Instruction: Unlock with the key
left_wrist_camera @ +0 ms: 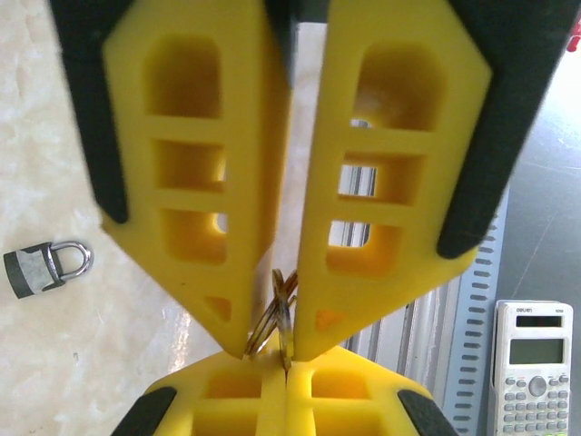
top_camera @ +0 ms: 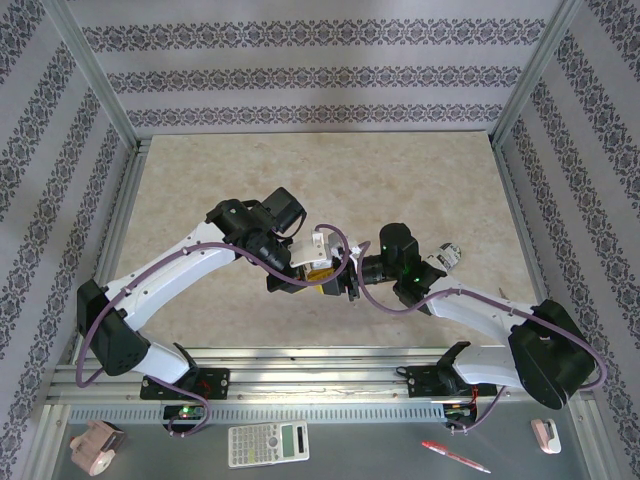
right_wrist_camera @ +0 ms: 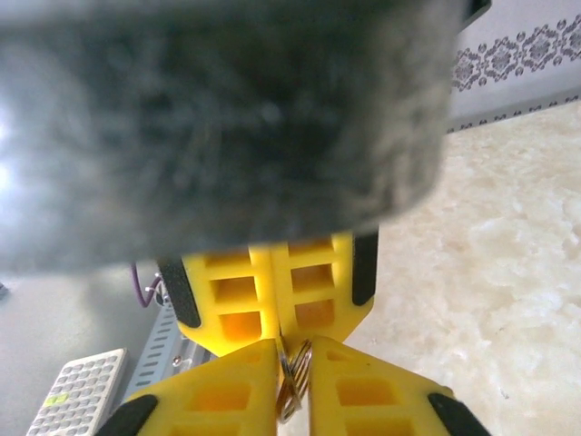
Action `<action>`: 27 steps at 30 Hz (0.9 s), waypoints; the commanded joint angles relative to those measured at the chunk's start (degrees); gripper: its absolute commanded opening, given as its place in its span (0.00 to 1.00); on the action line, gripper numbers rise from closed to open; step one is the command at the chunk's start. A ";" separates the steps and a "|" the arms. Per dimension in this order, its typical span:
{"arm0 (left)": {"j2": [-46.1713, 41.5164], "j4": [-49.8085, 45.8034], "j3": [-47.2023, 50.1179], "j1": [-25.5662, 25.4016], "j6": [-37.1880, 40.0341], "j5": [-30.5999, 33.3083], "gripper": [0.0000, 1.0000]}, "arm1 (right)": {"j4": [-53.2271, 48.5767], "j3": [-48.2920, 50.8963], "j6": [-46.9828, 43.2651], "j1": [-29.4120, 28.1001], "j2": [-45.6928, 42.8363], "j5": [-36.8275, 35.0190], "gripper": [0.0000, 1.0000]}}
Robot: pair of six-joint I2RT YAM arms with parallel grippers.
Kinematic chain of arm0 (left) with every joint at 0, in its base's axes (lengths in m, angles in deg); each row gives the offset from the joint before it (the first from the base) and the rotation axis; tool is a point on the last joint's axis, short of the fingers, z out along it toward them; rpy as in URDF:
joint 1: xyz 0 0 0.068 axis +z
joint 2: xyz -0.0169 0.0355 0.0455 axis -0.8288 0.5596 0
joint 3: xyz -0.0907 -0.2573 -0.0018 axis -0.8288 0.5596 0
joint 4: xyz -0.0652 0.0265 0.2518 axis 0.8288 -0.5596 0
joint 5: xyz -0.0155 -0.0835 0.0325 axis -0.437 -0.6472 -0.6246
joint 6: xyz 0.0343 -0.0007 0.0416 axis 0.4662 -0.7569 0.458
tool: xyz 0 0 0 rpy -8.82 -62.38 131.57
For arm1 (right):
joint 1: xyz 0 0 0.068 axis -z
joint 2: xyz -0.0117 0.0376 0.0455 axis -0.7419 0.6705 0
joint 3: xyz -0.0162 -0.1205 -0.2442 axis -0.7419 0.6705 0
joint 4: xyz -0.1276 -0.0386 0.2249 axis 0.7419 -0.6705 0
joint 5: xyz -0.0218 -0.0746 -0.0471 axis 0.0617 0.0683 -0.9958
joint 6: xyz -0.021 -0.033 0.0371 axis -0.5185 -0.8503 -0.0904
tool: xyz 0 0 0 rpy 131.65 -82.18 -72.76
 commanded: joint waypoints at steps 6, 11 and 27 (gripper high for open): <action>0.46 0.21 -0.93 -1.34 1.94 -1.69 0.00 | 1.73 -2.70 2.02 -0.70 2.54 4.22 0.00; -1.06 3.48 0.06 -1.15 -0.19 1.37 0.33 | 0.97 -0.91 1.30 -0.65 0.62 0.81 0.00; -22.44 32.29 17.03 14.39 -38.46 11.59 1.00 | -1.49 14.03 9.37 -0.61 -18.38 -30.45 0.00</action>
